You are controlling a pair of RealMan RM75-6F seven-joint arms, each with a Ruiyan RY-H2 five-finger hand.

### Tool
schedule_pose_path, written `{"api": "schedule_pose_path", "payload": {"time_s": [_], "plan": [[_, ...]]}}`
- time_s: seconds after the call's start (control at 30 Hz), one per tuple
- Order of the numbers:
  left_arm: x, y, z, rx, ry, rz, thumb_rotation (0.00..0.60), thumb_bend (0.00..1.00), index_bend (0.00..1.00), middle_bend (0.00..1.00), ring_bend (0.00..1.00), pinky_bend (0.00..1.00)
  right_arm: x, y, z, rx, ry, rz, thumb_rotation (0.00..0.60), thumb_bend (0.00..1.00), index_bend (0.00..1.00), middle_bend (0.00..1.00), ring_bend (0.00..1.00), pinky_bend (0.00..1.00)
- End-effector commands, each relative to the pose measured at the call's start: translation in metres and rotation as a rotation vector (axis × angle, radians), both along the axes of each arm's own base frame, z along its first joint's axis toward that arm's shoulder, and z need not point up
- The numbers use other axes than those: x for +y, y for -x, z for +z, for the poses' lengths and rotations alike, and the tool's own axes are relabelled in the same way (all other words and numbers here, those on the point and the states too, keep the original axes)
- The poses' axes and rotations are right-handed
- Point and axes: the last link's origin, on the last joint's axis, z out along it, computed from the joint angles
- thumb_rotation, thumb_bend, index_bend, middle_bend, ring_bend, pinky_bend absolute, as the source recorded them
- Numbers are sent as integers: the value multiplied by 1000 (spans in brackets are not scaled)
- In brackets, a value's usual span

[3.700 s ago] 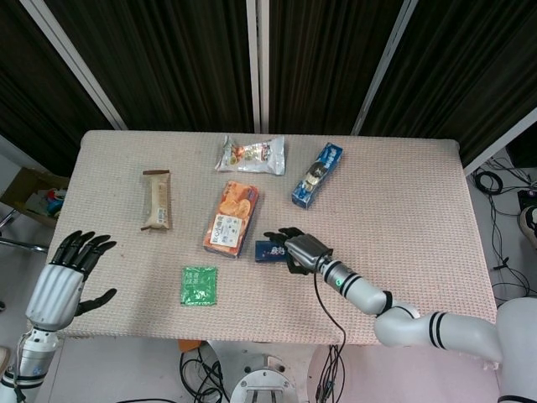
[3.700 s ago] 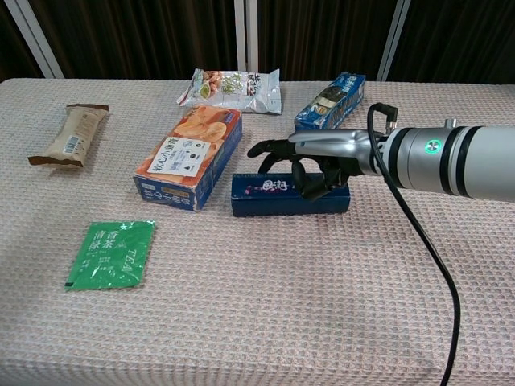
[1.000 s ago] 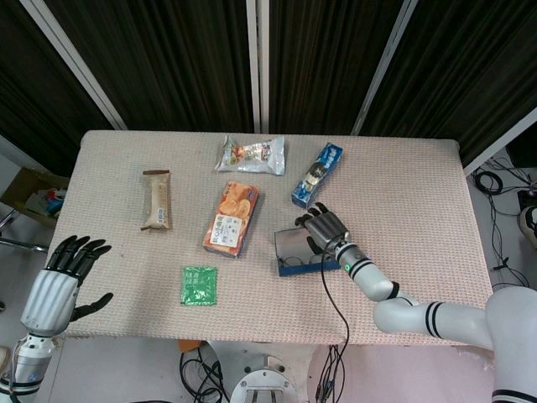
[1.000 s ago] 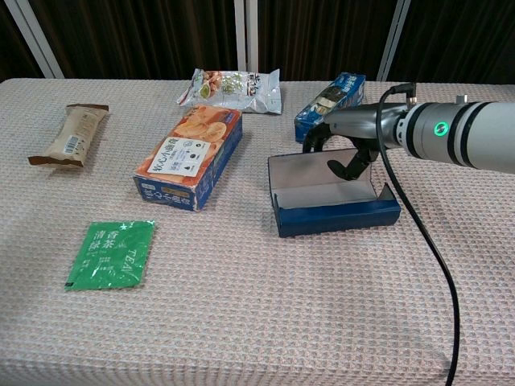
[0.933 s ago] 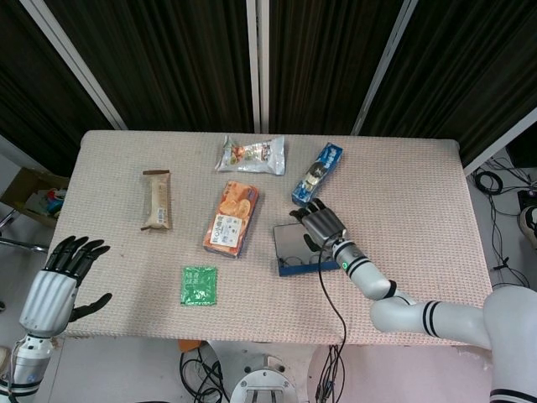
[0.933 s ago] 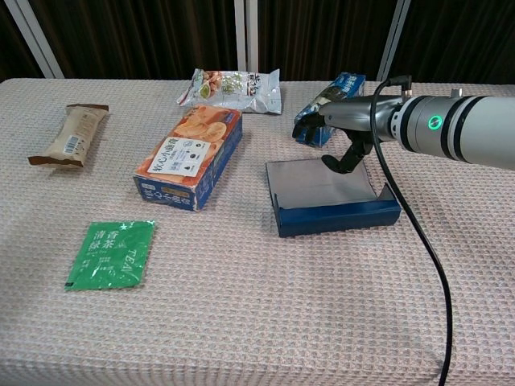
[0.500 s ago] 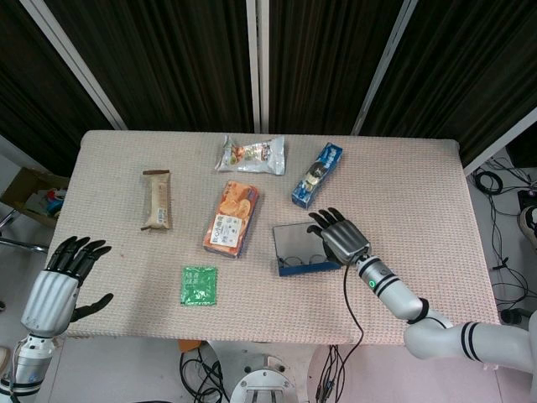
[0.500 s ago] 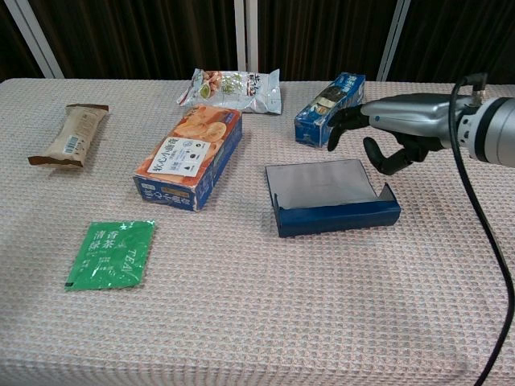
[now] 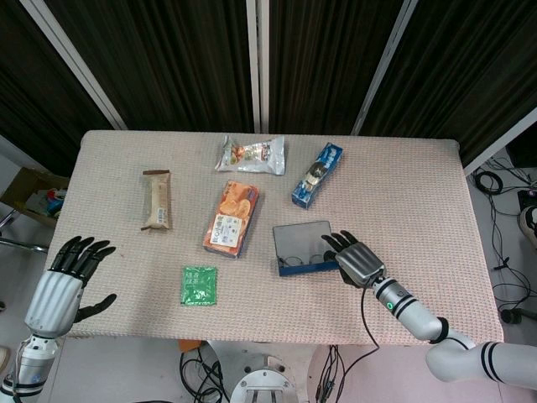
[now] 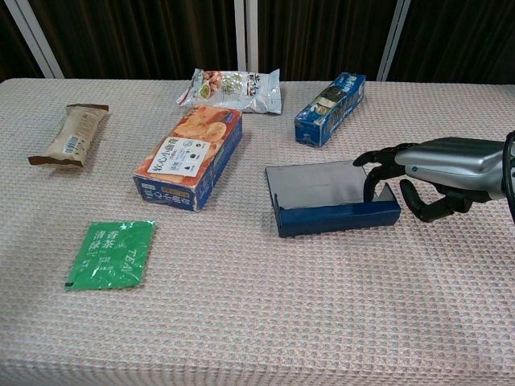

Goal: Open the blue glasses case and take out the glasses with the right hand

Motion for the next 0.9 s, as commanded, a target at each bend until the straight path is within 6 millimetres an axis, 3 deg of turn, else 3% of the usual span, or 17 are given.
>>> {"api": "schedule_pose_path", "payload": {"time_s": [0.03,0.2,0.4,0.6,0.73,0.9], "plan": [[0,0,0,0,-2,1,600,50,213,192,116,120,8,-3,-1,-5,-21,17,600,952,338,49,0,0],[-1,0,1,-1,-3,0,600,50,213,192,116,120,25,-20,-13,-24,-85,93,600,950,343,45,0,0],[-2,0,1,-1,-7,-2,600,50,213,192,116,120,34,-55,-31,-68,-111,221,600,949,345,26,0,0],[-4,1,4,3,-15,1,600,50,213,192,116,120,22,-86,-22,-84,-42,337,600,964,348,47,0,0],[-6,-1,3,-2,-18,-4,600,50,213,193,116,120,12,-109,-37,-53,-62,404,600,978,349,51,0,0],[-8,1,3,1,-17,9,600,51,213,192,116,120,1,-118,-58,34,-72,470,600,999,358,54,0,0]]}}
